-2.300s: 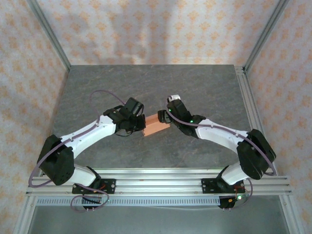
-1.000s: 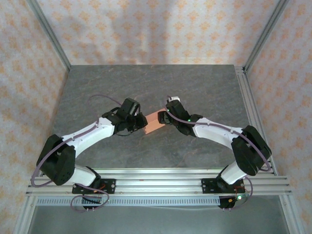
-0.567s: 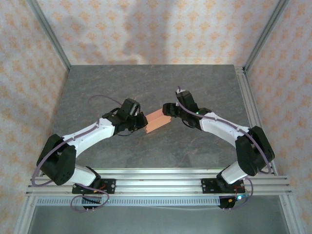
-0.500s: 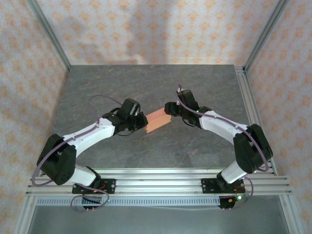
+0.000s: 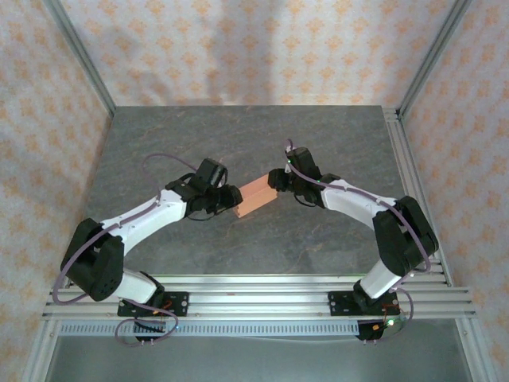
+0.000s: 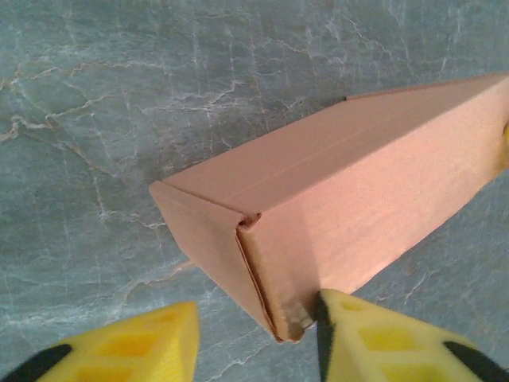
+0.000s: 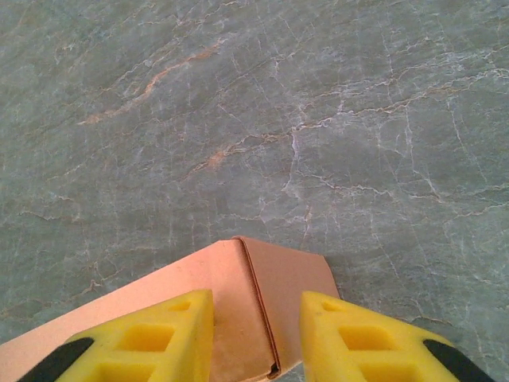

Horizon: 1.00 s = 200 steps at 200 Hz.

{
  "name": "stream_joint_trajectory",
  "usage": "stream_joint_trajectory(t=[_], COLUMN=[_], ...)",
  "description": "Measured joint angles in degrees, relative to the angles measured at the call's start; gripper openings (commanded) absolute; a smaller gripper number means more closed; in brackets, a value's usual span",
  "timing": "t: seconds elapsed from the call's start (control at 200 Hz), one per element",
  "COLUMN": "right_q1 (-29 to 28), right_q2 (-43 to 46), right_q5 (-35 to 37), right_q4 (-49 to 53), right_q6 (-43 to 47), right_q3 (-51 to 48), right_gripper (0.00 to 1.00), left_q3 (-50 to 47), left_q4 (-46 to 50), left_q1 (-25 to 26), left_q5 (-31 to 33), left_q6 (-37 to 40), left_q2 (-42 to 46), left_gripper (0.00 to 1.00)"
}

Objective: Fold the paper box

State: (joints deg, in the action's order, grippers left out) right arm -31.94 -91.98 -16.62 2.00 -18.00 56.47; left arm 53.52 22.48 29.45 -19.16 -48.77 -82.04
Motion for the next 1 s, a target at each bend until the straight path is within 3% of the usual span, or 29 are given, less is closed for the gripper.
stream_joint_trajectory(t=[0.2,0.32,0.5,0.626,0.796,1.001], right_q1=[0.0,0.1,1.1,1.4,1.1,0.3], right_q2=[-0.1,-0.2,-0.5,-0.4,-0.4,-0.2], right_q5=[-0.2,-0.1,0.1,0.1,-0.6,-0.9], right_q4=[-0.1,-0.5,-1.4,-1.6,-1.0,3.1], right_q6=[0.0,0.0,-0.4,-0.5,-0.5,-0.5], right_q3=[0.0,0.0,0.0,0.0,0.4,2.0], right_gripper=[0.32,0.24,0.07,0.06,0.4,0.73], left_q3=[-0.7,-2.1,-3.9,-4.1,-0.8,7.0], left_q4=[-2.4,-5.6,-10.0,-10.8,-5.7,5.1], left_q1=[-0.2,-0.4,-0.7,-1.0,-0.9,-1.0], left_q5=[-1.6,-2.3,-3.2,-3.4,-2.1,2.4], left_q6=[-0.3,-0.8,-0.8,-0.7,2.1,9.9], left_q2=[-0.1,-0.1,-1.0,-0.9,-1.3,-1.7], left_gripper=[0.09,0.0,0.0,0.0,0.51,0.84])
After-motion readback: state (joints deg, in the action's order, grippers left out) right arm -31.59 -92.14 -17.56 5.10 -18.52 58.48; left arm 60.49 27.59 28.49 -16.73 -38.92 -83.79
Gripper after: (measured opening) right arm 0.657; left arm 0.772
